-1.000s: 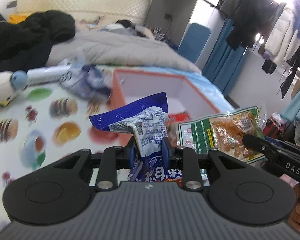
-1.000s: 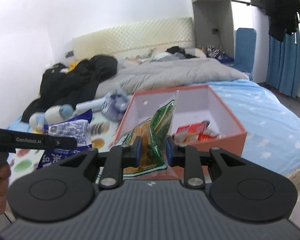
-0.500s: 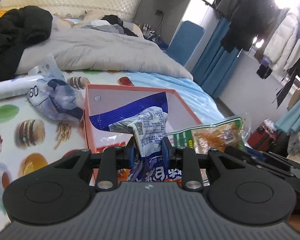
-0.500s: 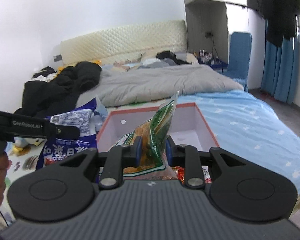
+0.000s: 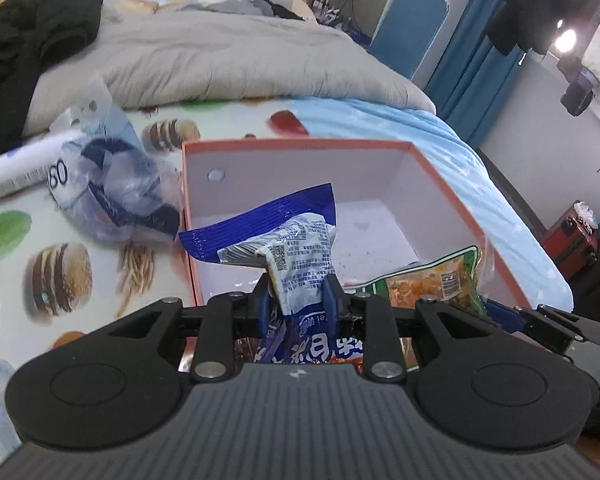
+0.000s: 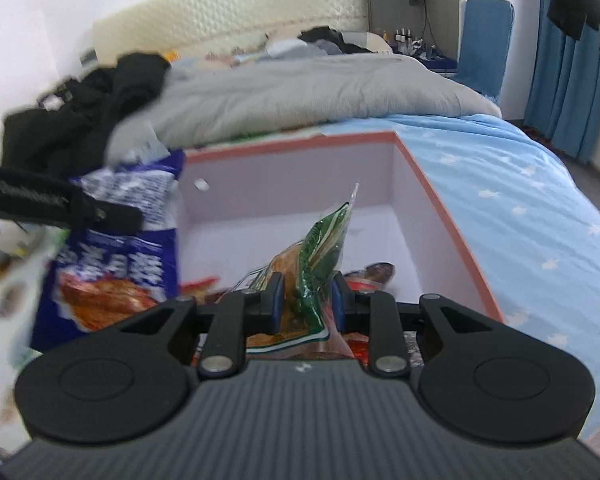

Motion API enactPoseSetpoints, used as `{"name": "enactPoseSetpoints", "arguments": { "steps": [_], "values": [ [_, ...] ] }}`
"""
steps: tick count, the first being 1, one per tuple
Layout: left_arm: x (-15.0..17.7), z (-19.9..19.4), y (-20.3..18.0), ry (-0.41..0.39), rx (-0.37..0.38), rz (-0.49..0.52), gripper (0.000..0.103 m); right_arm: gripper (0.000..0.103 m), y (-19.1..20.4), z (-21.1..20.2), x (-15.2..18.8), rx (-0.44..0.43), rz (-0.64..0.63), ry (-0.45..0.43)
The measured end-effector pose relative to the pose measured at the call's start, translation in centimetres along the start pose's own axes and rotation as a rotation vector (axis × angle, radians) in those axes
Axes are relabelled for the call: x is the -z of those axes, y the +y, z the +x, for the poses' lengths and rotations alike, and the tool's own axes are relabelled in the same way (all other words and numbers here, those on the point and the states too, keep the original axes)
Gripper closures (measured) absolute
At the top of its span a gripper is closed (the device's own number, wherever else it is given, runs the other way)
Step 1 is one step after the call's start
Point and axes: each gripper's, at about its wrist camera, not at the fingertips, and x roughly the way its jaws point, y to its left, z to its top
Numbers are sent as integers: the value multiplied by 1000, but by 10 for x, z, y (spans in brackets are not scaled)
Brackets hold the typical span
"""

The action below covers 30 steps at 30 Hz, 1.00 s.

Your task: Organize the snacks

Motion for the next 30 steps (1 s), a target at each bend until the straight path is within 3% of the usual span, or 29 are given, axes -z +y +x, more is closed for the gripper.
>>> {"name": "enactPoseSetpoints", "arguments": {
  "steps": [4, 7, 8, 9, 11, 18, 30],
  "values": [
    [7, 1, 0, 15, 25, 11, 72, 75, -2, 5, 7, 11, 8, 23],
    [9, -3, -5, 10, 27, 30, 68, 61, -5, 4, 6, 20, 17, 22],
    [10, -6, -7, 5, 28, 32, 60, 50, -6, 3, 5, 20, 22, 22],
    [10, -10, -8, -3, 27, 31, 50, 47, -7, 2, 5, 17, 31, 19],
    [11, -23, -13, -33, 23, 44, 43, 47, -9, -4, 5, 2, 42, -1],
    [14, -78, -33, -128, 16, 94, 42, 47, -9, -36, 1, -3, 38, -60],
    [22, -191, -68, -323, 10, 149, 42, 47, -1, -133, -23, -58, 39, -253]
  ]
}}
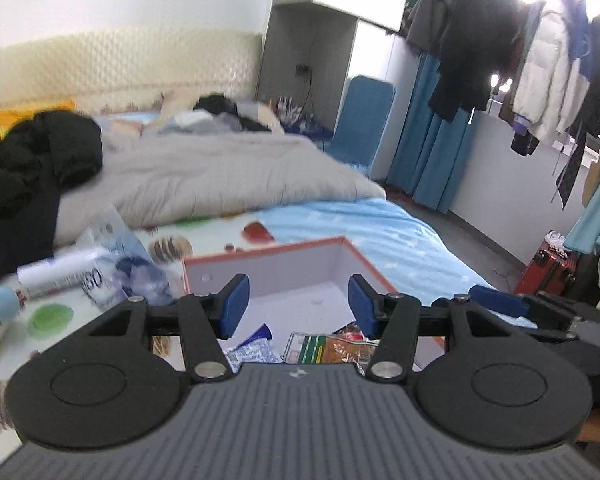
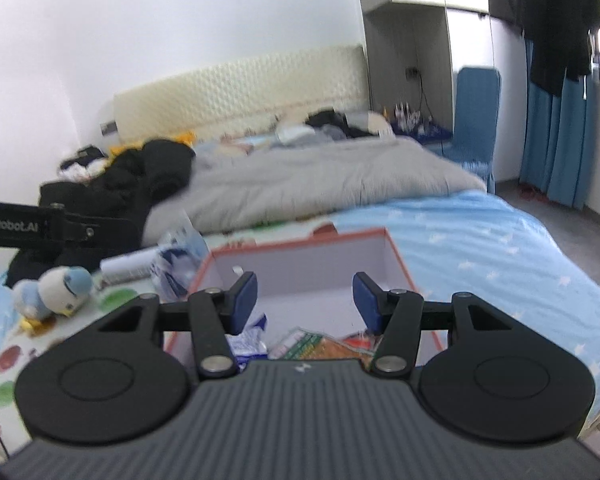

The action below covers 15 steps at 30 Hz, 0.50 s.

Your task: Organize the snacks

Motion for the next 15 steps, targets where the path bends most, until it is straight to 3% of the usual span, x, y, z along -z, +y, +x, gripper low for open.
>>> {"name": "enactPoseSetpoints", "arguments": {
  "steps": [6, 15],
  "values": [
    [9, -47, -11, -59, -2, 9, 42, 47, 8, -43, -4, -24, 3, -74],
    [43, -97, -24, -81, -13, 23, 42, 47, 19, -91, 9, -22, 19, -139]
  ]
}}
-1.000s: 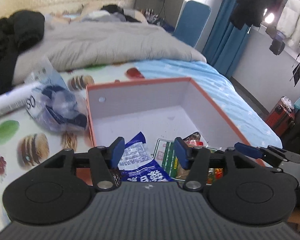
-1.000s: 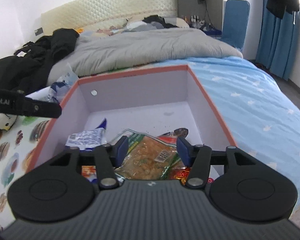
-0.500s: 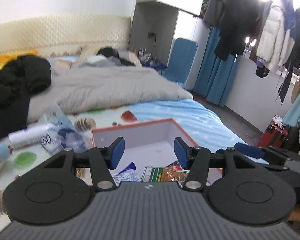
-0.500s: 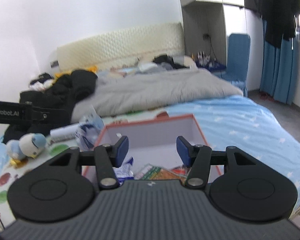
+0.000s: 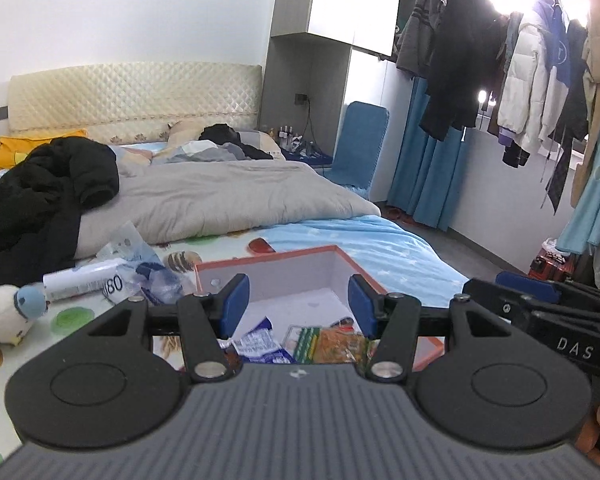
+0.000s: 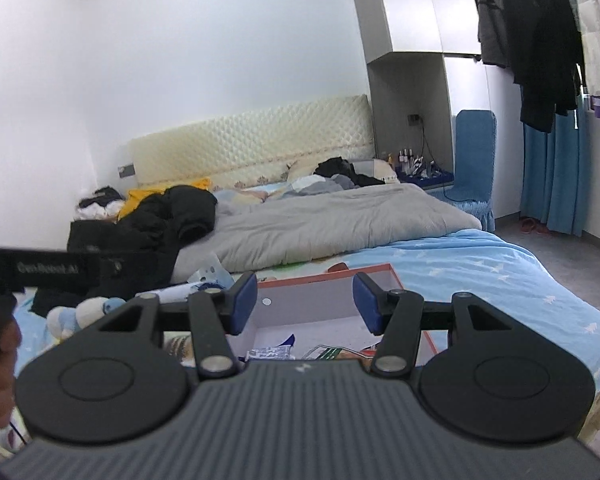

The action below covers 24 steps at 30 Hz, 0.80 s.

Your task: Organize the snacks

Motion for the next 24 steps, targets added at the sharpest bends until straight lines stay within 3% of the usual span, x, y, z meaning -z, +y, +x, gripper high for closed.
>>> {"name": "enactPoseSetpoints", "arguments": {
  "steps": [8, 16, 24],
  "values": [
    [35, -28, -9, 8, 8, 13, 42, 47, 3, -28, 20, 23, 26, -4],
    [75, -35, -7, 77, 2, -4, 42, 47, 1, -50, 57, 54, 77, 65],
    [83, -35, -5, 79, -25, -9, 42, 47, 8, -47, 62, 60, 48, 69]
  ]
}}
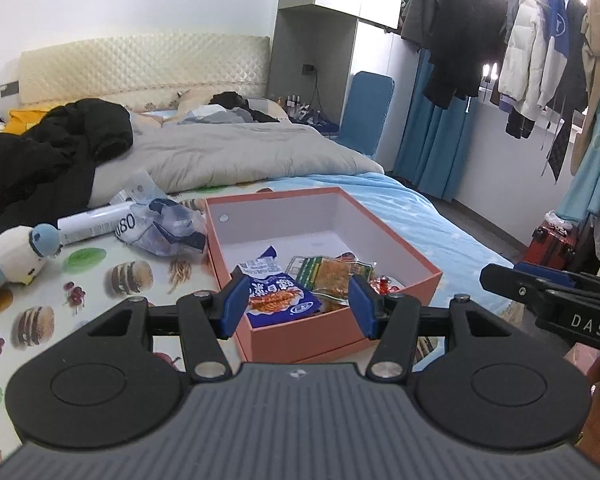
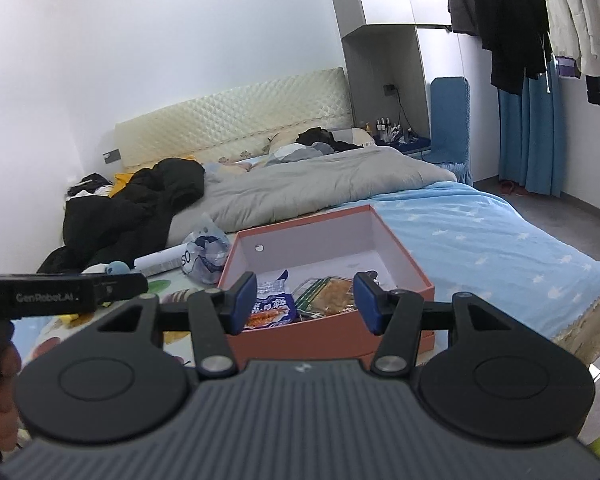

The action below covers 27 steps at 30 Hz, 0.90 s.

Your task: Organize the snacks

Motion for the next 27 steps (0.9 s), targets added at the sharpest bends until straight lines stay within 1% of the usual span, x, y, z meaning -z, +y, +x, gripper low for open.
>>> {"name": "enactPoseSetpoints", "arguments": {
  "steps": [8, 20, 25, 27],
  "values": [
    [-6, 5, 0, 9, 11, 1, 42, 47, 2, -2, 1, -2, -1, -1],
    [-10, 4, 0, 11, 6, -5, 42, 47, 2, -8, -2, 2, -4, -19],
    [-12, -1, -1, 5, 5, -11, 40, 47, 3, -11, -1, 2, -8, -25],
    [-13, -3, -1, 3, 5, -13, 35, 47, 4, -11, -2, 0, -8, -26]
  ]
}}
